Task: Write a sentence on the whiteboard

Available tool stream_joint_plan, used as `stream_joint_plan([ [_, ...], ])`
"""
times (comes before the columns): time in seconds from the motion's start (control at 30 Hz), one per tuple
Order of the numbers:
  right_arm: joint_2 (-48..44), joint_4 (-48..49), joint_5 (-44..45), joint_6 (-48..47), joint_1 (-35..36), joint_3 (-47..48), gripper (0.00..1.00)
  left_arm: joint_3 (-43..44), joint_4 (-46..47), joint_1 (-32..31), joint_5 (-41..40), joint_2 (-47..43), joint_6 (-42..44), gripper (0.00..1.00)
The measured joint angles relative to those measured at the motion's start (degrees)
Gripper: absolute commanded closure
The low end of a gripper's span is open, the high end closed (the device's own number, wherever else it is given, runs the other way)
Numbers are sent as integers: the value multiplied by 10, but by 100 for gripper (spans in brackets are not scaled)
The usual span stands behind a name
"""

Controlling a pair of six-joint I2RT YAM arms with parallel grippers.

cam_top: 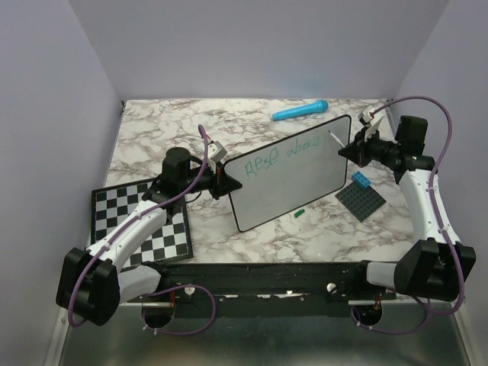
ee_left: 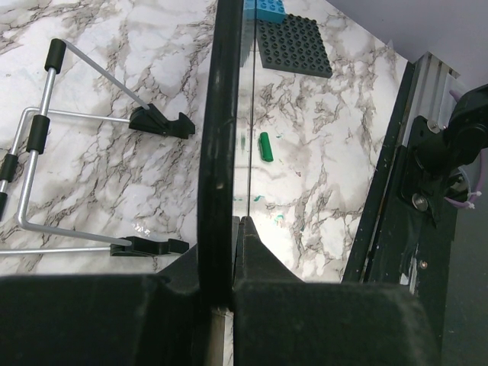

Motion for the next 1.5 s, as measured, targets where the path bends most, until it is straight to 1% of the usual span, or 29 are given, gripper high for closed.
stream_joint_plan([
  [0.13, -7, -11, -12, -20, 0, 0, 99, 0, 0, 0, 0, 0, 0, 100],
  [0.43, 10, -40, -16, -43, 1, 0, 100, 0, 0, -1, 0, 0, 0, 100],
  [1.2, 13, -24, 27, -4, 1, 0, 99, 0, -2, 0, 0, 0, -1, 100],
  [1.5, 10, -22, 30, -11, 1, 0, 99, 0, -2, 0, 0, 0, 0, 100],
])
